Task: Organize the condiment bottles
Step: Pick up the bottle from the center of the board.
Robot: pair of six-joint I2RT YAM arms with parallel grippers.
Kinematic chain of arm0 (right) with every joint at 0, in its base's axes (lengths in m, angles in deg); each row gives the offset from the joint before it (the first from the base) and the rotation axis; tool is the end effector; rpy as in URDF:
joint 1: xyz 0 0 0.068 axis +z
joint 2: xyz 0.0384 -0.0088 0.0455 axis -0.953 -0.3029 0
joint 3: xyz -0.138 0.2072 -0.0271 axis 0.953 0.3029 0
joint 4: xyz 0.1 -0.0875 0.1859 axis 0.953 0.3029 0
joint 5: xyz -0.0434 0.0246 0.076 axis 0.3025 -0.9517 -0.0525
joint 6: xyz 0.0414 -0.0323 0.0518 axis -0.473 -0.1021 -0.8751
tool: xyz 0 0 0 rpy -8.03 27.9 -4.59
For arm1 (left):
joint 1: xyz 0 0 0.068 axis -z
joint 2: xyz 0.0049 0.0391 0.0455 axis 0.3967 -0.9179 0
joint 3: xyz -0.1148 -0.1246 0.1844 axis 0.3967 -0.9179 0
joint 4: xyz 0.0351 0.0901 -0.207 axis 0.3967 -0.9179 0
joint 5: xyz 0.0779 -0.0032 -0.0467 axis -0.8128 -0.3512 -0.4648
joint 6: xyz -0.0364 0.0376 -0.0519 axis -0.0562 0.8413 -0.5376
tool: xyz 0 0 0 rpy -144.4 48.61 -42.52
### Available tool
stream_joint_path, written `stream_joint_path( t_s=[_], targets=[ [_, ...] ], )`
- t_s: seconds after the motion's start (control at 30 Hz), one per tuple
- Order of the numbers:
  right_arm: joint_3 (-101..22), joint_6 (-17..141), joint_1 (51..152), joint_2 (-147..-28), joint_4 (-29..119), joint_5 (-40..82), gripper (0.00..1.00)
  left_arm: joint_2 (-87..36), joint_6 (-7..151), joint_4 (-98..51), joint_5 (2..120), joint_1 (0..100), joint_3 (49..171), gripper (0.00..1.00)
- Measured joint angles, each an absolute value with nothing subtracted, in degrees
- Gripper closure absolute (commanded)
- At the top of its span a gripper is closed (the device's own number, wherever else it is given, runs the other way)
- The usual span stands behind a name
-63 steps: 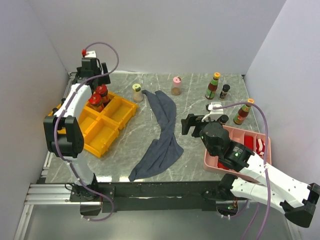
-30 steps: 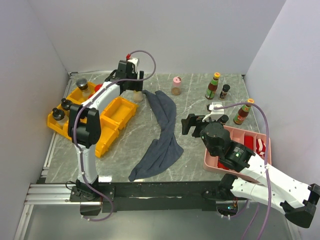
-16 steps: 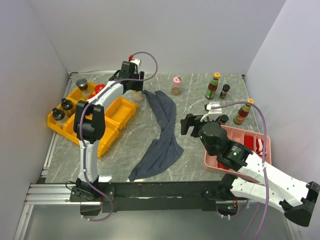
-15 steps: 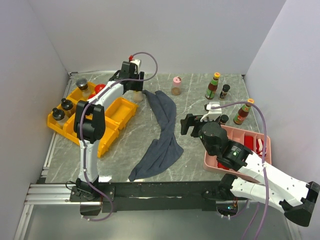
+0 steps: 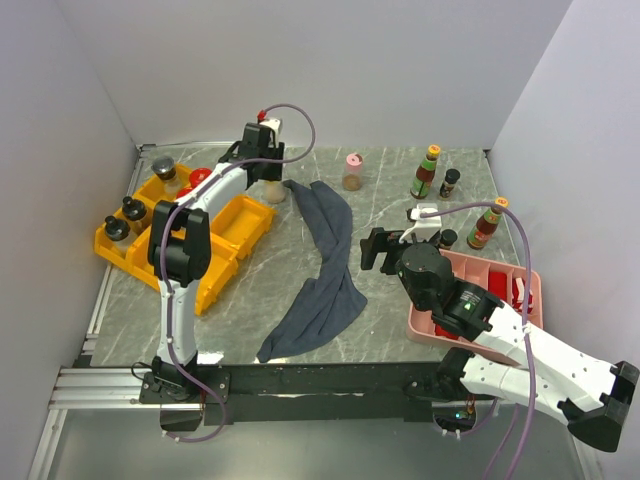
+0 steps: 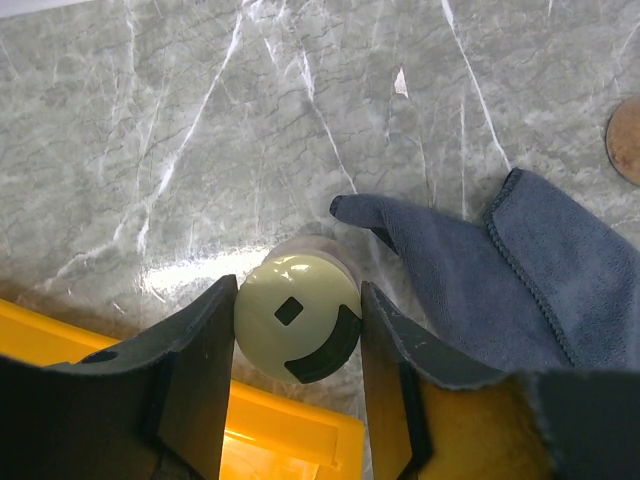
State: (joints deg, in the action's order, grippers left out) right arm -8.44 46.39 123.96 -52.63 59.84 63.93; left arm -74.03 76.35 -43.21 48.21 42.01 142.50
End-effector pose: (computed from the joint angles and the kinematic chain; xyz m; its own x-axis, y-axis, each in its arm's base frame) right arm 0.1416 0.1216 0.3048 -0.2830 0.1491 -0.9474 -0.2061 0.9553 0.2120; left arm 0.4566 -0.1489 0.2188 -0.5996 0.0675 -0.7975 0.1853 0.9811 -0.0563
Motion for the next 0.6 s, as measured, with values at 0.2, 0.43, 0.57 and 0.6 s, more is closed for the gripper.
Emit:
stream_joint_path(
  t_s=[0.2,0.43,0.57,0.6],
  targets=[
    [-8.44,46.39,123.96,-52.63,59.84,63.96,0.0,-74.03,74.82,-44.23,48.25,41.96,142.96,0.99],
    [-8.44,46.39,123.96,-52.63,59.84,63.98,0.0,-73.29,72.22,-47.47,48.06,41.98,143.57,0.99],
    [-8.44,46.39,123.96,-52.63,59.84,63.96,0.0,-71.21,70.67,-50.27,47.29,42.01,143.6,0.99],
    [-8.44,46.39,123.96,-52.61,59.84,63.93,0.0,-70.36,70.3,-50.94,46.92,42.01,143.6,0.99]
  ],
)
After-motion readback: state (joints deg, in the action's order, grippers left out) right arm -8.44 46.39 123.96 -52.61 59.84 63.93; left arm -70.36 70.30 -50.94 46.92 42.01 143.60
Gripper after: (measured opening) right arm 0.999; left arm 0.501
